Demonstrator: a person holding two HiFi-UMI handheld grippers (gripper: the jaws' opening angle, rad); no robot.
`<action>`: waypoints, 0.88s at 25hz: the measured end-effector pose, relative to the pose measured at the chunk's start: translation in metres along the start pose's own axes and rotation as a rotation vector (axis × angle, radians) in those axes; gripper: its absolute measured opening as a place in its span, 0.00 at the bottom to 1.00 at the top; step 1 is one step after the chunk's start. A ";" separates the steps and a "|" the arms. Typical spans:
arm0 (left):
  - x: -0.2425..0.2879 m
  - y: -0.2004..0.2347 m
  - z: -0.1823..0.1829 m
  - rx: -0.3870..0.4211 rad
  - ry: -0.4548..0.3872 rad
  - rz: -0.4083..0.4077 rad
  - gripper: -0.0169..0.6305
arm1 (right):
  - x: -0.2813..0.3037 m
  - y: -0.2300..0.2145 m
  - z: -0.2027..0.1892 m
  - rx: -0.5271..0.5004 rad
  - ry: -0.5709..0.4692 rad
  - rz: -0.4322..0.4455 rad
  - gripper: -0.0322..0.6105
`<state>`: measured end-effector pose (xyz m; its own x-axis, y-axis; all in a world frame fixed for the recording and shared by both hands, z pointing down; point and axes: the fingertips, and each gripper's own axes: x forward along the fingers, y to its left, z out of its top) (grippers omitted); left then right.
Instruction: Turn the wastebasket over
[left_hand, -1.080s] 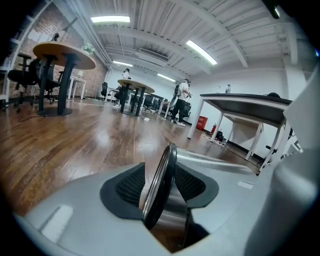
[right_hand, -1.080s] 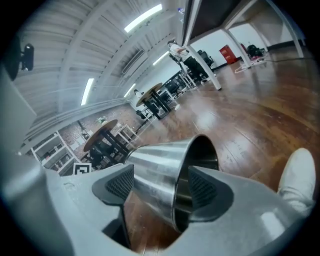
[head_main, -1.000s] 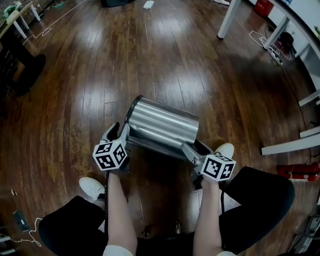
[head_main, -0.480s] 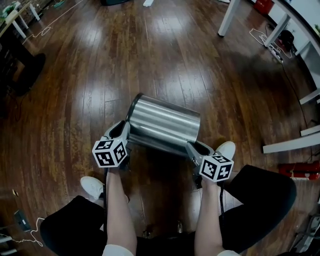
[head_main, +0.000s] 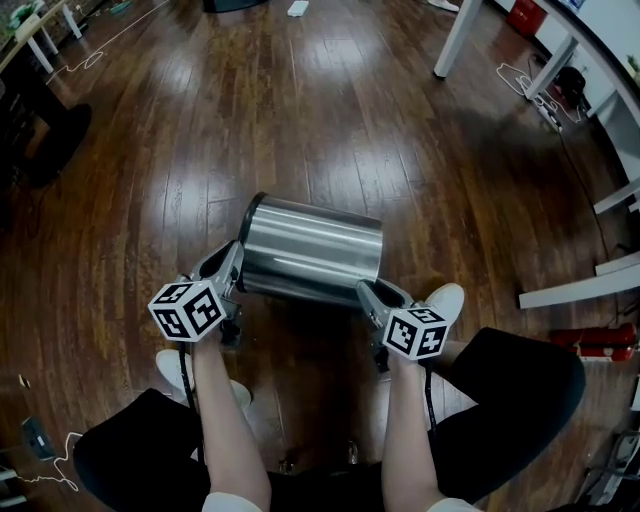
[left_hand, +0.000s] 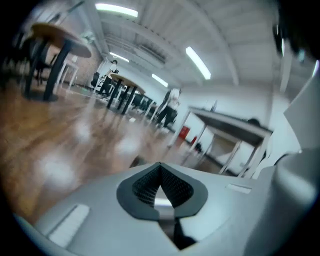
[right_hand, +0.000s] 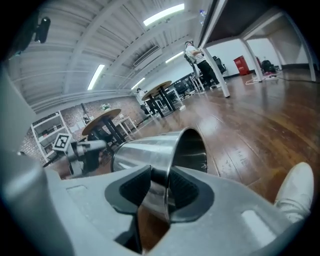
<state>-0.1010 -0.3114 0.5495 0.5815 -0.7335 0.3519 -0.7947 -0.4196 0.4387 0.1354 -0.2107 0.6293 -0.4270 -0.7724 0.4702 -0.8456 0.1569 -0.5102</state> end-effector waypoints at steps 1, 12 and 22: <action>-0.004 -0.013 0.022 0.004 -0.051 -0.039 0.05 | 0.001 0.001 -0.001 0.005 0.002 0.004 0.21; -0.005 0.024 -0.039 0.237 0.147 0.110 0.42 | -0.010 0.009 -0.030 0.057 0.077 0.092 0.20; 0.001 0.030 -0.051 0.005 0.053 -0.023 0.18 | -0.015 0.014 -0.046 0.043 0.104 0.139 0.20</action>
<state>-0.1152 -0.2975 0.6055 0.6082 -0.6941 0.3850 -0.7816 -0.4390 0.4432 0.1149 -0.1688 0.6485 -0.5719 -0.6765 0.4640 -0.7626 0.2300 -0.6046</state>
